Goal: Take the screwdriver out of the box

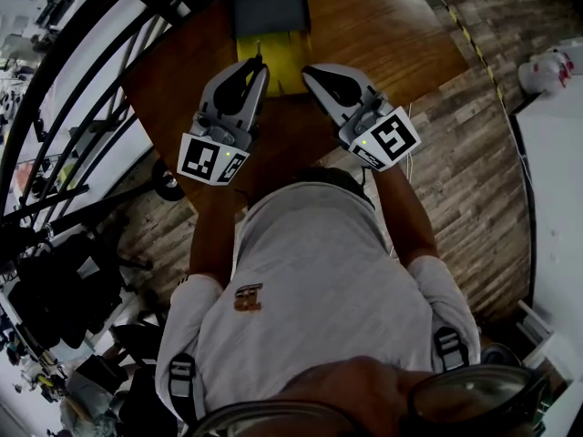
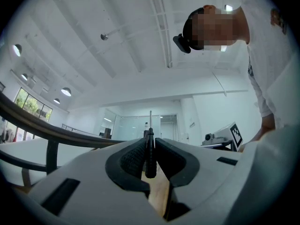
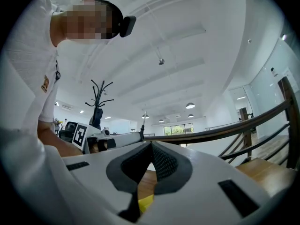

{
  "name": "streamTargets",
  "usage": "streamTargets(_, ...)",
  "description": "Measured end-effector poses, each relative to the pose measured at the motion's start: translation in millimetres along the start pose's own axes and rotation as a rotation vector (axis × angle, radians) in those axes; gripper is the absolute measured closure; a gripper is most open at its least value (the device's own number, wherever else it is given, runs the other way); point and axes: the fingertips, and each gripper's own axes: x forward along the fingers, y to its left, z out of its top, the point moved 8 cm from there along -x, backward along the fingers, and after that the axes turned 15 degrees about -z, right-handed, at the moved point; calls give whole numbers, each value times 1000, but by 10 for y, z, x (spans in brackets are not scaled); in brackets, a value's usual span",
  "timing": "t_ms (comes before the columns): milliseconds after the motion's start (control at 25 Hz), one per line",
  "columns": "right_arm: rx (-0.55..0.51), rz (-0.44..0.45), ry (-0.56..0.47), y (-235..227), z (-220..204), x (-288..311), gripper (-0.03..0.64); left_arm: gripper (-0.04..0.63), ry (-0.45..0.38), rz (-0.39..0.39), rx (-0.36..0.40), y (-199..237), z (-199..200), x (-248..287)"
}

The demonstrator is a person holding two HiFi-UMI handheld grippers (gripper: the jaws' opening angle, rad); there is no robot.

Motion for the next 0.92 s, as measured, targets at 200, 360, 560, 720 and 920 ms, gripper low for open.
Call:
streamTargets(200, -7, 6, 4, 18, 7, -9, 584, 522, -5, -2, 2, -9, 21, 2)
streamTargets(360, -10, 8, 3, 31, 12, -18, 584, 522, -4, -7, 4, -24, 23, 5)
streamTargets(560, -13, 8, 5, 15, 14, -26, 584, 522, 0, -10, 4, -29, 11, 27)
streamTargets(720, -13, 8, 5, 3, 11, -39, 584, 522, 2, -11, 2, -34, -1, 38)
streamTargets(920, -14, 7, 5, -48, -16, -69, 584, 522, 2, -11, 3, -46, -41, 80)
